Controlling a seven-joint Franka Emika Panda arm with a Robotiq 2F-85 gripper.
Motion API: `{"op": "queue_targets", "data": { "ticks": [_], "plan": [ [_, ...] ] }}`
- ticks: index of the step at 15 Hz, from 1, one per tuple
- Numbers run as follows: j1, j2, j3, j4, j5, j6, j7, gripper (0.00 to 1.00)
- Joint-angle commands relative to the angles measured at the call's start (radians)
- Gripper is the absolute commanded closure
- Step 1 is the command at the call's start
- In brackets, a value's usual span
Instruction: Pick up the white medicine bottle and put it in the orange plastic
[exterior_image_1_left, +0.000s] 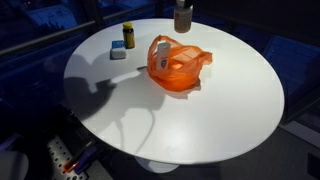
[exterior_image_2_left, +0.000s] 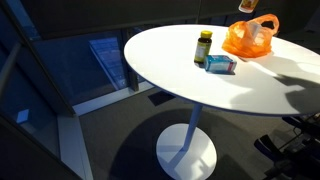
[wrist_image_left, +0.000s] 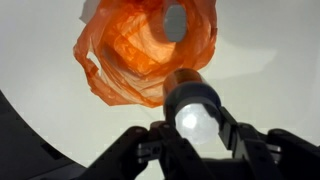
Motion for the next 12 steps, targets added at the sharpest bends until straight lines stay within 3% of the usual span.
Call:
{"op": "queue_targets", "data": {
  "ticks": [1,12],
  "plan": [
    [-0.014,-0.006,-0.009,-0.024,0.008,-0.016,0.006,0.81],
    [-0.030,0.052,-0.021,-0.094,0.015,0.020,-0.021,0.81]
  ]
}}
